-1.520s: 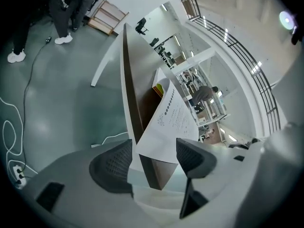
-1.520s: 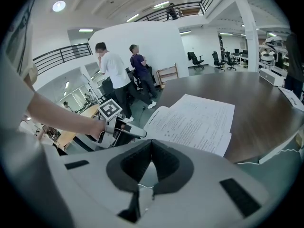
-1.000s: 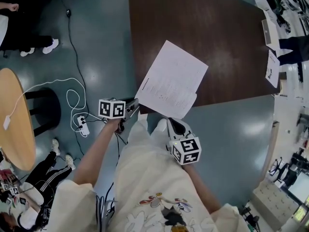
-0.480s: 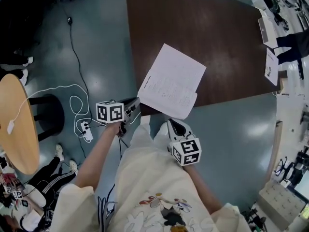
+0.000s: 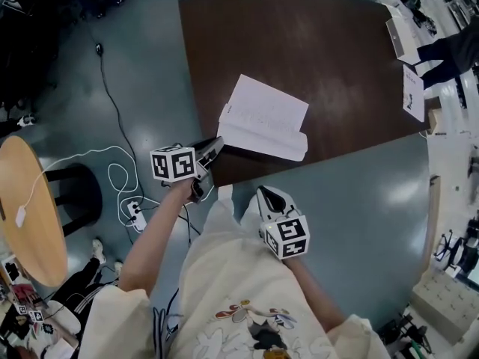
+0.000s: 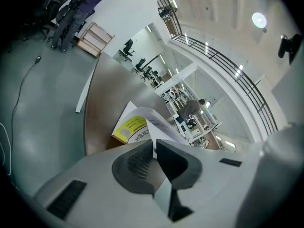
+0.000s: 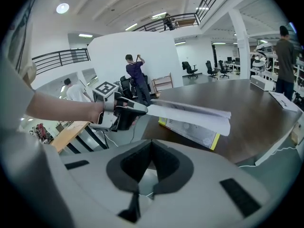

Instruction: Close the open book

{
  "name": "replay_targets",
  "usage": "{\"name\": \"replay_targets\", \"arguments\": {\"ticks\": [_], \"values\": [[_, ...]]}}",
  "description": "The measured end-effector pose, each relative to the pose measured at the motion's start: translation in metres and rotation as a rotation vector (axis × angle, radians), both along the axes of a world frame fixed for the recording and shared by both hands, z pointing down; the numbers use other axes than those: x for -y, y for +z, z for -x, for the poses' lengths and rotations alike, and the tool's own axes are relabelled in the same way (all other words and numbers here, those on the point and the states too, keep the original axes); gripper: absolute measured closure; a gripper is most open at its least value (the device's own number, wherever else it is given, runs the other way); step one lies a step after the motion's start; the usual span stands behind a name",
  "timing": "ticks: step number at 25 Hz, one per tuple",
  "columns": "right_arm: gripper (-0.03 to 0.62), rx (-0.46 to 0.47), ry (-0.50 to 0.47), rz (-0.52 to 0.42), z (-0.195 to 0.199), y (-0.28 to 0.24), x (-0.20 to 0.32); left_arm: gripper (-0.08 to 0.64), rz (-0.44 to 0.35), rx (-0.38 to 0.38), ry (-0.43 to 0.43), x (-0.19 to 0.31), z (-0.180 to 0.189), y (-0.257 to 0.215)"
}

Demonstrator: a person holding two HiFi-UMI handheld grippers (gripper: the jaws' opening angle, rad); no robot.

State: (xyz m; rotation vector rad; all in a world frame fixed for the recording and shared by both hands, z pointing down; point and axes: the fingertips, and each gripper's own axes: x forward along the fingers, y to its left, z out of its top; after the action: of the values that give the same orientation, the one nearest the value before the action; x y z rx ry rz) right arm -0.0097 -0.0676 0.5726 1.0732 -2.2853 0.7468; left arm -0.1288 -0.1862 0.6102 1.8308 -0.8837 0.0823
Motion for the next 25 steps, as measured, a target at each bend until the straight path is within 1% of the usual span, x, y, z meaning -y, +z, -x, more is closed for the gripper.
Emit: {"name": "replay_targets", "arguments": {"ticks": [4, 7, 9, 14, 16, 19, 20, 23, 25], "values": [[0.586, -0.009, 0.031, -0.002, -0.010, -0.001, 0.004, 0.524, -0.030, 0.047, 0.008, 0.024, -0.011, 0.001], [0.587, -0.016, 0.055, 0.000, -0.019, 0.000, 0.007, 0.515, -0.050, 0.063, 0.024, 0.042, -0.024, 0.006], [0.586, -0.019, 0.072, 0.004, -0.024, 0.000, 0.008, 0.481, -0.065, 0.092, 0.040, 0.053, -0.030, 0.012], [0.587, -0.028, 0.097, 0.015, -0.030, 0.005, 0.005, 0.350, -0.115, 0.161, 0.112, 0.069, -0.049, 0.018], [0.586, -0.030, 0.101, 0.019, -0.033, 0.005, 0.005, 0.334, -0.134, 0.182, 0.124, 0.071, -0.055, 0.017], [0.587, -0.028, 0.103, 0.012, -0.037, 0.003, 0.006, 0.271, -0.165, 0.209, 0.116, 0.075, -0.057, 0.011], [0.586, -0.027, 0.103, 0.008, -0.037, 0.002, 0.006, 0.258, -0.179, 0.214, 0.109, 0.075, -0.056, 0.006], [0.586, -0.023, 0.095, -0.002, -0.036, -0.001, 0.005, 0.253, -0.225, 0.225, 0.094, 0.066, -0.052, -0.017], [0.586, -0.019, 0.088, -0.011, -0.036, -0.004, 0.004, 0.253, -0.261, 0.242, 0.100, 0.056, -0.052, -0.034]]}}
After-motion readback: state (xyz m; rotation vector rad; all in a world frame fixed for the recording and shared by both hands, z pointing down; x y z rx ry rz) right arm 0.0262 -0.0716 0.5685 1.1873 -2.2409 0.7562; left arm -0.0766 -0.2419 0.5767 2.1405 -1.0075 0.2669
